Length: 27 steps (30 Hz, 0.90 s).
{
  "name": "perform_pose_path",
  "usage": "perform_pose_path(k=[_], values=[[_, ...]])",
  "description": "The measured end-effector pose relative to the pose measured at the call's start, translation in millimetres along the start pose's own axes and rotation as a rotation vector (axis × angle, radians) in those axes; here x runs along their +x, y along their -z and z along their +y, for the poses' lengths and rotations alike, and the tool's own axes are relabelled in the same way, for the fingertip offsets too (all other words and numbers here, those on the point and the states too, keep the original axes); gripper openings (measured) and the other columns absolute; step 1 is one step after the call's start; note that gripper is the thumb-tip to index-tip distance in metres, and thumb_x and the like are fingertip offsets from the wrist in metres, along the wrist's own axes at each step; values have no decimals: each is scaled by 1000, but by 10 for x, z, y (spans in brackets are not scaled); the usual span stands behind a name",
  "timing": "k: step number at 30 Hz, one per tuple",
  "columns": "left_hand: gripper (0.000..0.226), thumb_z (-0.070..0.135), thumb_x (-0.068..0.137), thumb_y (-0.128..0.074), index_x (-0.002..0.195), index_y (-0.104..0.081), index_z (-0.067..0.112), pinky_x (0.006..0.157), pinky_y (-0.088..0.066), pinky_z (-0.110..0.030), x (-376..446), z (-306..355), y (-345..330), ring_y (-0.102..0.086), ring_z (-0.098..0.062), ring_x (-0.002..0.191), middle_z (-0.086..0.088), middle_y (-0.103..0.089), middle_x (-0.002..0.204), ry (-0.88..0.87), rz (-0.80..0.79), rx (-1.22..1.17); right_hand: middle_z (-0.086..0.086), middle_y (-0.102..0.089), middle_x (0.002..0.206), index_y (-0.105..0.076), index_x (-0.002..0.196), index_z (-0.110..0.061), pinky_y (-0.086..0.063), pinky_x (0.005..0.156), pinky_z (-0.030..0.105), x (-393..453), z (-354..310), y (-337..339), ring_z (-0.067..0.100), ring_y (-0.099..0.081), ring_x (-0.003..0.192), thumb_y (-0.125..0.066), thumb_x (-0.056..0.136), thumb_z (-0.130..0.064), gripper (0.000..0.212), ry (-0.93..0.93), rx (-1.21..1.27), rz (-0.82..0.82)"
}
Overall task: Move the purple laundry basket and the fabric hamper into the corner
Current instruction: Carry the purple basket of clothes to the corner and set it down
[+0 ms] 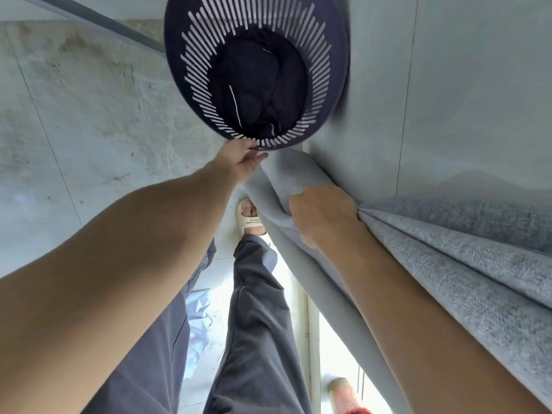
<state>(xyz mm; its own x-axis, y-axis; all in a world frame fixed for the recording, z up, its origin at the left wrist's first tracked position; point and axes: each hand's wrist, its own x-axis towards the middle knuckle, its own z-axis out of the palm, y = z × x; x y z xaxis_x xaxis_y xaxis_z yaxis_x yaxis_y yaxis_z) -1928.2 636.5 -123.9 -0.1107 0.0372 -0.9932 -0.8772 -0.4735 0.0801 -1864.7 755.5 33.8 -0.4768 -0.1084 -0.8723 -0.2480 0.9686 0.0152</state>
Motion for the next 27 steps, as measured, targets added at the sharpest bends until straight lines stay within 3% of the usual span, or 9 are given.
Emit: perform_pose_path(k=[3,6,8,11,14,17,20,23,27], values=[[43,10,88,-71,128,-56,5,97,-55,-42,179,-60,-116,-55,-25,124,-11,-53,131,90,15,256,0,-66,106,-64,113,-18,-35,67,31,10,10,-25,23,-64,101,-53,94,-13,22,19,21,-15],[39,21,92,-64,128,-58,8,87,-60,-35,265,-32,-22,-65,-22,110,-9,-62,125,102,91,258,-2,-58,81,-64,112,-18,-36,63,32,-24,-1,-31,21,-62,87,-55,93,-12,21,8,12,1],[30,18,96,-57,122,-62,4,70,-62,-29,265,27,87,-72,-19,92,-9,-71,110,32,141,252,-2,-53,72,-62,110,-17,-34,58,31,-49,-13,-15,19,-61,76,-56,92,-12,19,-11,3,14],[19,14,99,-53,107,-65,1,60,-63,-31,238,157,219,-76,-23,80,-13,-76,96,-63,200,272,-1,-40,62,-63,105,-17,-28,49,29,-37,-4,33,14,-37,52,-57,92,-13,16,-33,-12,-14],[23,-2,98,-45,110,-65,-2,55,-62,-34,191,316,206,-77,-26,73,-16,-76,93,-97,192,303,0,-50,73,-62,108,-18,-34,58,31,-9,20,90,17,-43,65,-55,92,-12,18,-26,-6,-57],[35,-13,95,-37,114,-65,-2,56,-63,-40,169,382,114,-76,-31,71,-16,-75,99,-140,208,243,-2,-63,94,-61,112,-17,-29,51,30,4,16,91,20,-47,73,-54,94,-15,20,-29,-14,-50],[32,-13,94,-39,112,-65,-3,62,-63,-46,145,343,105,-76,-33,75,-16,-75,97,-173,204,215,2,-65,109,-61,116,-16,-34,61,31,21,6,72,23,-58,87,-51,97,-19,22,-37,-38,-38],[31,-7,99,-37,115,-62,-1,78,-60,-54,92,257,213,-73,-28,95,-14,-72,102,-84,83,381,3,-64,115,-59,119,-17,-35,68,33,36,-13,57,25,-61,106,-51,97,-21,24,-47,-36,-61],[30,4,102,-37,128,-53,6,71,-60,-41,-116,278,374,-70,-23,100,-13,-67,119,-76,39,701,2,-64,102,-60,117,-17,-35,66,32,18,-59,25,24,-59,91,-54,95,-18,23,-66,-62,-54]])
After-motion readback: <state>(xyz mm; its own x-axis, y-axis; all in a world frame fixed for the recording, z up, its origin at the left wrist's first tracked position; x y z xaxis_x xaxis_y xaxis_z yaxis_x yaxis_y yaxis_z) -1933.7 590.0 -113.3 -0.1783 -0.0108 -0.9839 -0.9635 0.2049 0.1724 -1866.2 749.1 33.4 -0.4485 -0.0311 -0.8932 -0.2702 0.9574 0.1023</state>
